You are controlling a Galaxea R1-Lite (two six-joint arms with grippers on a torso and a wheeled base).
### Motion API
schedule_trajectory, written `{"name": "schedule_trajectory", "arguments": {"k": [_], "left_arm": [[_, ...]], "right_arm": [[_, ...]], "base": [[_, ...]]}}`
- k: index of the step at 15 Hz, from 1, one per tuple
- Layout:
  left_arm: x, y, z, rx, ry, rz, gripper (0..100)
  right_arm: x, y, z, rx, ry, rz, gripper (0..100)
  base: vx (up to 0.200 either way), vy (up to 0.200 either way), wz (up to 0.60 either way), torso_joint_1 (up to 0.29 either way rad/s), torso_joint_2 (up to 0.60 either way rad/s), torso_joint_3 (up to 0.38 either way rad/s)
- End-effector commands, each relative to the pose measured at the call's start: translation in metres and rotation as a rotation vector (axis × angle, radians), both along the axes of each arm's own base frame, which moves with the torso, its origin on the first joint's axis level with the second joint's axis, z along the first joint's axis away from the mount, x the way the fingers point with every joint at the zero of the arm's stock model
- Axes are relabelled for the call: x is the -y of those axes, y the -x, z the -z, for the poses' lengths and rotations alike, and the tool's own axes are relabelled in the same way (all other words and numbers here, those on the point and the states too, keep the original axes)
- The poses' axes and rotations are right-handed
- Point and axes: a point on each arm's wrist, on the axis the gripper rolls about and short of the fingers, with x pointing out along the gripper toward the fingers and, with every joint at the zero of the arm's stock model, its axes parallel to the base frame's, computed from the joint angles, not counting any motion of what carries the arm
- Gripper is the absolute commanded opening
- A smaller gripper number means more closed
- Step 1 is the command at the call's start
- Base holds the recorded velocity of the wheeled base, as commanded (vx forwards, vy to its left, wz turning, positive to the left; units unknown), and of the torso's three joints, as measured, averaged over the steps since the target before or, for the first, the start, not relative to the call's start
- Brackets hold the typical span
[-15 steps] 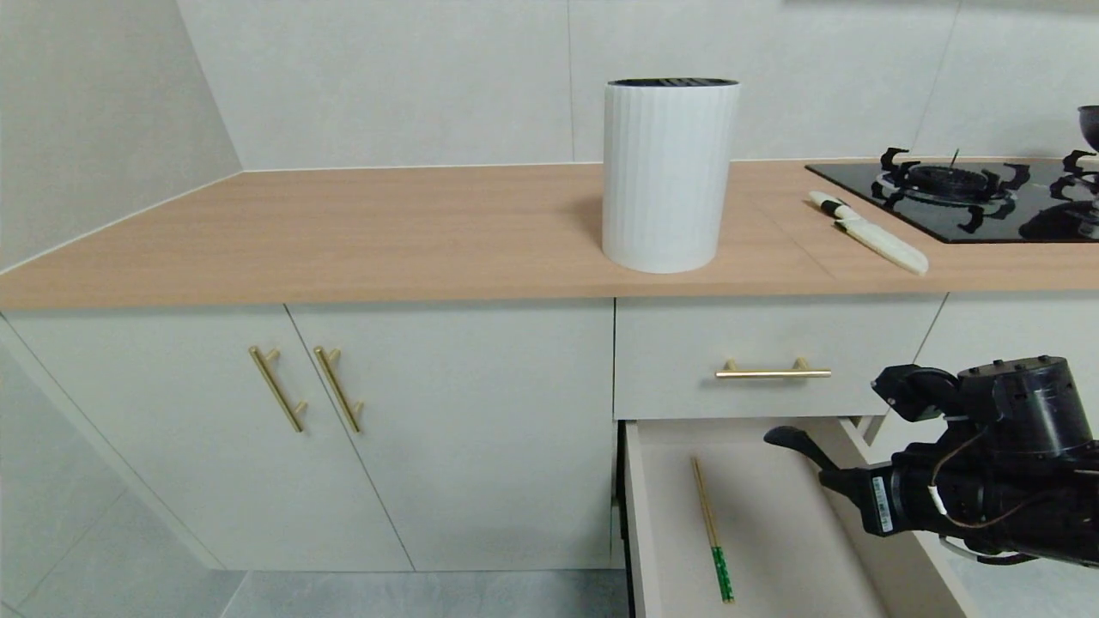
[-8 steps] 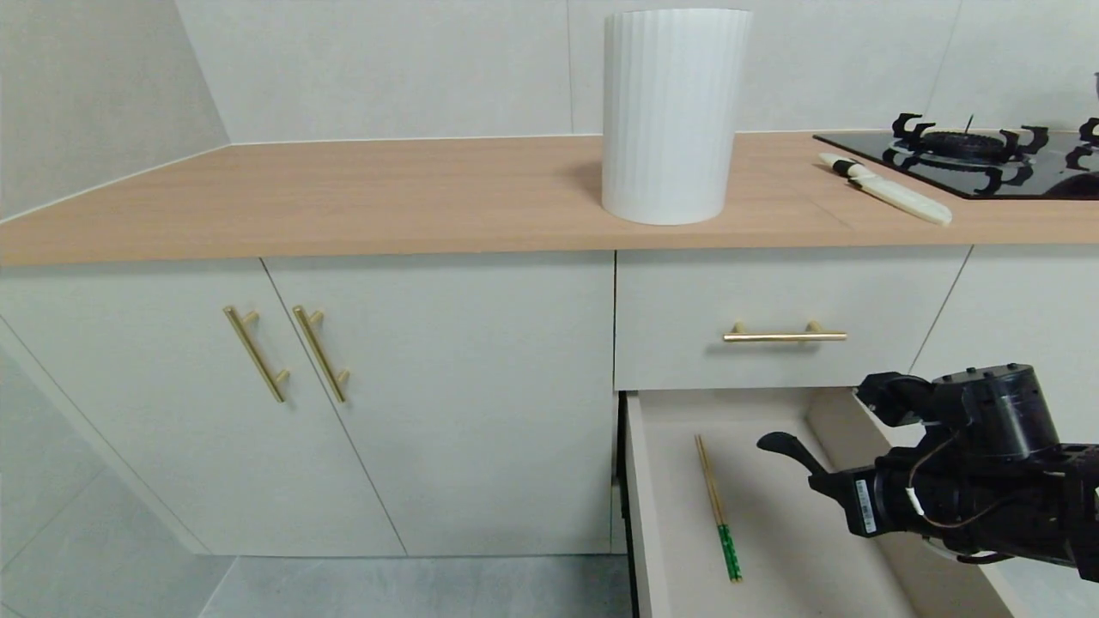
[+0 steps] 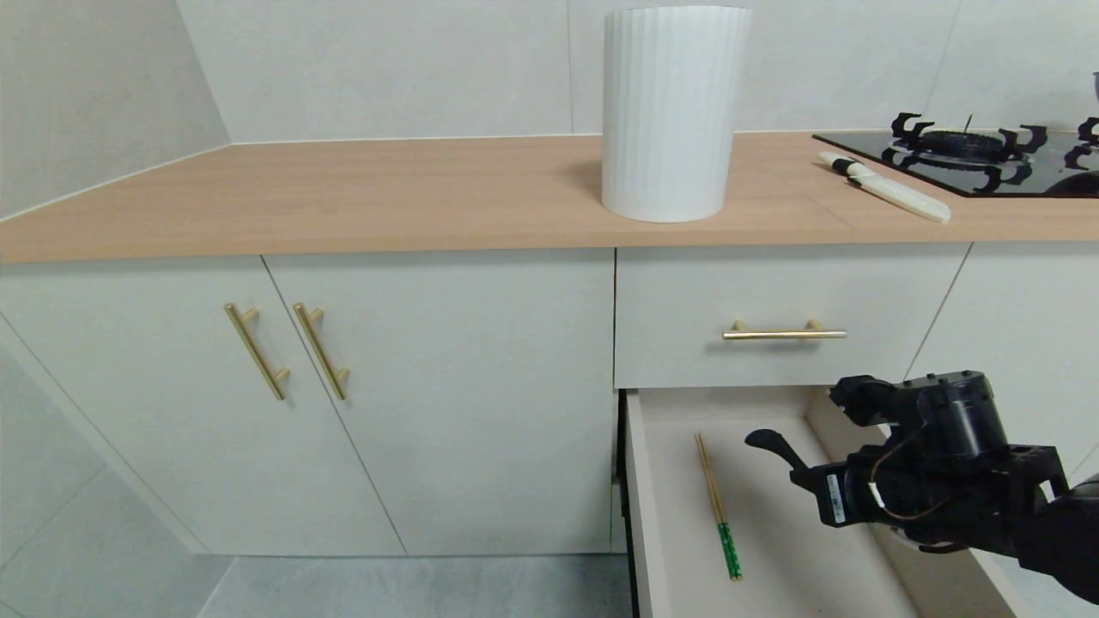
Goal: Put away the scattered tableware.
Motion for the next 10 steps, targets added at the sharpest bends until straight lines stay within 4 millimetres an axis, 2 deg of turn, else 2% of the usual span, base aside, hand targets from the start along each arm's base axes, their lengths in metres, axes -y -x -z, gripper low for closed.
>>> {"name": "schedule_trajectory", "arguments": {"k": [1, 2, 3, 5, 10], "left_arm": [[0.000, 0.000, 0.000, 0.001, 0.000, -0.001, 100], [0.000, 0.000, 0.000, 0.001, 0.002, -0.001, 100], [0.000, 0.000, 0.000, 0.001, 0.000, 0.000, 100], [0.000, 0.000, 0.000, 0.001, 0.000, -0.001, 100], [0.000, 0.000, 0.000, -0.001, 0.000, 0.000, 100]], "right_arm": [[-0.007, -0.019, 0.032, -0.024, 0.043, 0.046, 0], [-0.009, -0.026, 0.043, -0.015, 0.061, 0.069, 0], [-0.009, -0.026, 0.044, -0.014, 0.064, 0.073, 0], [-0.012, -0.039, 0.066, -0.029, 0.066, 0.106, 0], [-0.016, -0.052, 0.092, -0.077, 0.075, 0.160, 0]], "base": [[0.000, 0.000, 0.00, 0.000, 0.00, 0.000], [0.000, 0.000, 0.00, 0.000, 0.00, 0.000], [0.000, 0.000, 0.00, 0.000, 0.00, 0.000], [0.000, 0.000, 0.00, 0.000, 0.00, 0.000], [0.000, 0.000, 0.00, 0.000, 0.00, 0.000]]}}
